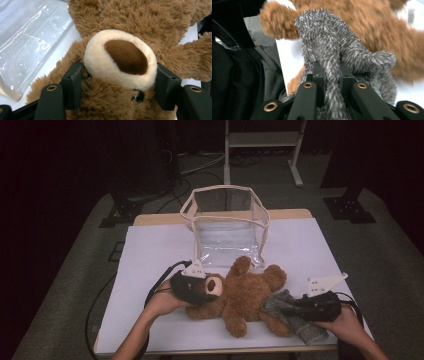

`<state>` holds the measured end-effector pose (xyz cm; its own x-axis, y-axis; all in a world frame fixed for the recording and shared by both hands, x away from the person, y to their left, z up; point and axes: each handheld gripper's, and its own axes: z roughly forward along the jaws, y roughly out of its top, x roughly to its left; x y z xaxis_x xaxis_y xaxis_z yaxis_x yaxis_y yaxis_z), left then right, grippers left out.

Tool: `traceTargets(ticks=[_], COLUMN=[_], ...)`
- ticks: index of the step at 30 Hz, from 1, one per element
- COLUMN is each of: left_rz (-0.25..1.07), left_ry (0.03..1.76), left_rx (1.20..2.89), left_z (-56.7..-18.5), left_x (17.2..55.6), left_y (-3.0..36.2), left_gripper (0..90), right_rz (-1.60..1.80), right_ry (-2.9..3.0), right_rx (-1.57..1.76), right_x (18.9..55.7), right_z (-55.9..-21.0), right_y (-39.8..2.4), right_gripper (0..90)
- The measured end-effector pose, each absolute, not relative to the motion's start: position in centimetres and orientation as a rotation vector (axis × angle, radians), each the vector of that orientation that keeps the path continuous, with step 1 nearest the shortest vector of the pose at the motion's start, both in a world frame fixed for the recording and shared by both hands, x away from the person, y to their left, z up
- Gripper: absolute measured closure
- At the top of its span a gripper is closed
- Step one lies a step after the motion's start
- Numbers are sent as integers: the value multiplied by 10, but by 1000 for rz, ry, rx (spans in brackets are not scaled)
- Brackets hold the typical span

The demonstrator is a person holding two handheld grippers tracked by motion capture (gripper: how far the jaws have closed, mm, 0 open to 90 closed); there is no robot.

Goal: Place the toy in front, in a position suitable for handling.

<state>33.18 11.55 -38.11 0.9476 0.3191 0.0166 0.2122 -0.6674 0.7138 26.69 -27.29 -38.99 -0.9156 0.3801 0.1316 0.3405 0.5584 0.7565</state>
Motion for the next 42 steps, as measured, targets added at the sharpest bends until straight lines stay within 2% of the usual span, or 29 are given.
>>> traceTargets(ticks=[4,8,13,19,32,37,42], left_rz=[183,183,189,183,188,166,174], left_ry=[370,371,349,355,389,424,430], left_rx=[2328,2326,2325,2309,2319,2318,2323], left_z=[-381,-381,-382,-384,-382,-381,-379], left_x=[332,332,329,329,330,337,338], left_y=[115,114,115,118,115,113,111], left_gripper=[346,343,341,342,341,341,341], right_rz=[1329,1359,1365,1374,1401,1414,1391], right_ry=[2706,2665,2647,2702,2696,2662,2686], right_rx=[705,698,640,611,757,743,600], right_x=[263,265,282,300,269,265,270], right_z=[-394,-380,-365,-378,-398,-380,-352], right_y=[-290,-293,-278,-255,-296,-305,-281], right_gripper=[795,795,795,796,795,795,795])
